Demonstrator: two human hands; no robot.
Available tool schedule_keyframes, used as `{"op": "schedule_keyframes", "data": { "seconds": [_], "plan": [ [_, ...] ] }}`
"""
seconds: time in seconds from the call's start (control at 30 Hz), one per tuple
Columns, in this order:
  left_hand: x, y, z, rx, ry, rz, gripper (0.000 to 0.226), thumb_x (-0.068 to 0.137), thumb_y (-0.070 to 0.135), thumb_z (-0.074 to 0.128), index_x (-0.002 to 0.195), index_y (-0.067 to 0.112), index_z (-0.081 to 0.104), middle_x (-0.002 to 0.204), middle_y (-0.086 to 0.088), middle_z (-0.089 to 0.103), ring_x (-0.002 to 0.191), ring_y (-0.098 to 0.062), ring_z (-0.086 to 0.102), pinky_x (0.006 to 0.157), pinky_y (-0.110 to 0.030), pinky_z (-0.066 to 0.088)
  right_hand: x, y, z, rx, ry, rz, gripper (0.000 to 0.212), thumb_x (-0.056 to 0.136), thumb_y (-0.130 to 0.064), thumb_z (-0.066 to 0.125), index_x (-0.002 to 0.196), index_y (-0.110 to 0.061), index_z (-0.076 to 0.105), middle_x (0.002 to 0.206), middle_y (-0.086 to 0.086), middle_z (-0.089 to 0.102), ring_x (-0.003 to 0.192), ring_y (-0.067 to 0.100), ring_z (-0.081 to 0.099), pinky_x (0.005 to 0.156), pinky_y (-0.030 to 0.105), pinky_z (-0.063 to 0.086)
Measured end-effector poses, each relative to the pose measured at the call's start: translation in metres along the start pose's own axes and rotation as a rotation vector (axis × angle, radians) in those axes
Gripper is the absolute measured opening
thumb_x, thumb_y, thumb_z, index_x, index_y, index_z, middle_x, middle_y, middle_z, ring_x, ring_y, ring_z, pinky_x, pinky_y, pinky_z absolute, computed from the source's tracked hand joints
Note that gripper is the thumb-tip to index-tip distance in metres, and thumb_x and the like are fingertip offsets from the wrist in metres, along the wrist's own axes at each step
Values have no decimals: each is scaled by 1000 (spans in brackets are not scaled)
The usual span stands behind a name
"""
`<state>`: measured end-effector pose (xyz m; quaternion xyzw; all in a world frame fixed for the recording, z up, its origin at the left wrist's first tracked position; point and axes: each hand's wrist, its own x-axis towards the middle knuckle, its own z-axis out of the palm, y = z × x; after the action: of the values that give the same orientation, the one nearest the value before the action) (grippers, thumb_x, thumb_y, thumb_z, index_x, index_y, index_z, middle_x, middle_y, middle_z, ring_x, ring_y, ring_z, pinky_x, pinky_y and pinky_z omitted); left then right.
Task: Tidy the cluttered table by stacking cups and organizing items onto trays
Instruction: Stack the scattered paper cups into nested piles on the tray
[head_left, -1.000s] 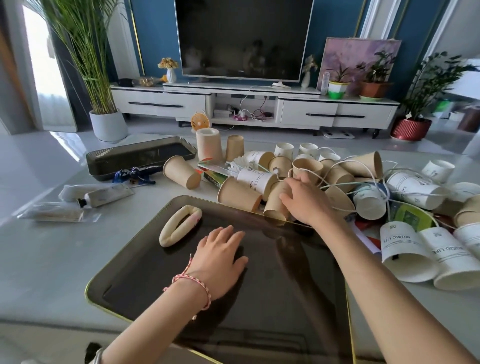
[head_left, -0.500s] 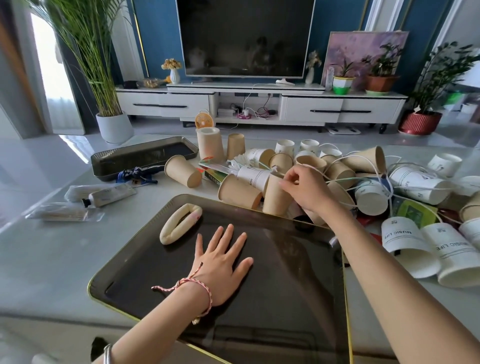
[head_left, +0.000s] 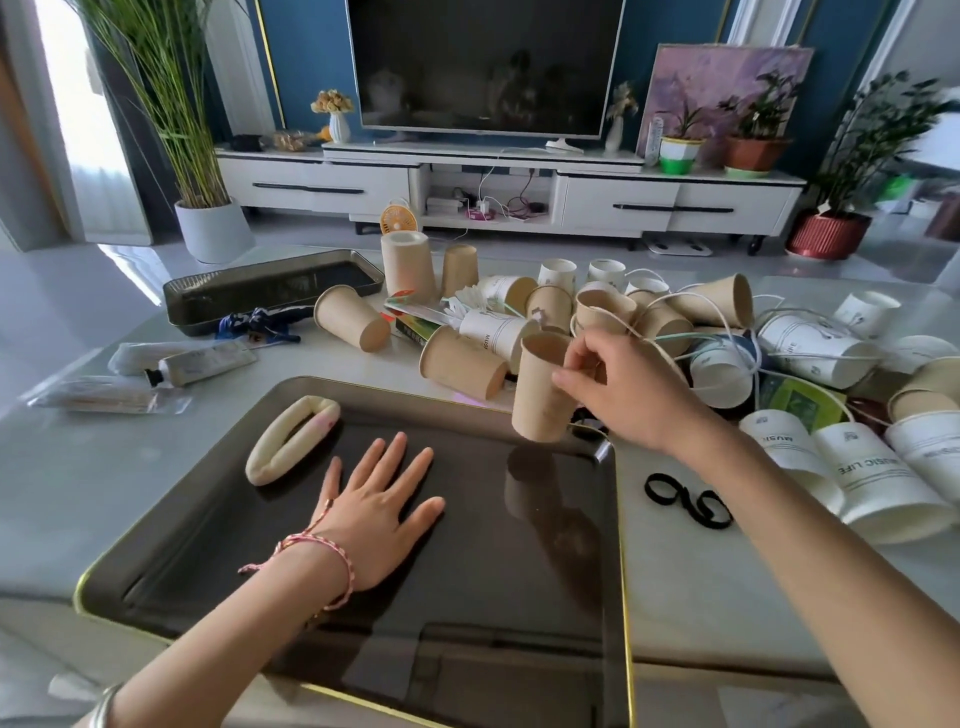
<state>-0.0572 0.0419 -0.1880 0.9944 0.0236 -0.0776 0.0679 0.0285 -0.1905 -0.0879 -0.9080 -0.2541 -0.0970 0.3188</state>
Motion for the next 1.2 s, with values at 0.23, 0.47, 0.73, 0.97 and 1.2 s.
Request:
{"op": "schedule_keyframes", "data": {
  "seconds": [0.23, 0.47, 0.73, 0.97, 1.2],
  "plan": [
    [13, 28, -33, -155, 174, -16, 55, 93, 45, 42, 142, 22, 31, 152, -5, 22, 140, -23, 17, 113, -37, 18, -49, 8, -3, -65, 25, -117, 15, 85, -21, 65, 79, -18, 52, 74, -10, 53, 70, 8, 48, 64, 21, 34],
    [63, 47, -59, -265, 386, -25, 68, 92, 34, 49, 146, 17, 13, 155, -10, 10, 140, -29, 15, 112, -42, 17, -58, 13, 14, -59, 25, -59, 19, 84, -23, 65, 97, -17, 51, 106, -8, 44, 77, 12, 52, 73, 28, 44],
    [120, 41, -70, -249, 315, -218, 33, 93, 16, 42, 123, 3, 40, 126, -20, 51, 114, -38, 48, 85, -38, 37, -47, 27, 3, 369, 381, 50, 10, 85, -5, 61, 86, -15, 60, 83, -6, 59, 62, -1, 53, 59, 6, 38],
    [102, 56, -75, -476, 486, -174, 16, 89, 16, 53, 99, 5, 55, 105, -19, 61, 89, -33, 55, 75, -34, 43, -25, 52, 2, 243, 398, 484, 14, 89, -9, 51, 95, -8, 63, 99, 6, 65, 89, 19, 55, 66, 21, 31],
    [34, 89, -123, -496, 951, 271, 23, 89, -3, 45, 109, -4, 57, 89, -17, 61, 78, -35, 53, 71, -38, 42, -12, 46, -3, 33, 499, 419, 30, 91, -9, 48, 121, -6, 45, 128, 13, 41, 109, 29, 49, 73, 27, 34]
  ]
}}
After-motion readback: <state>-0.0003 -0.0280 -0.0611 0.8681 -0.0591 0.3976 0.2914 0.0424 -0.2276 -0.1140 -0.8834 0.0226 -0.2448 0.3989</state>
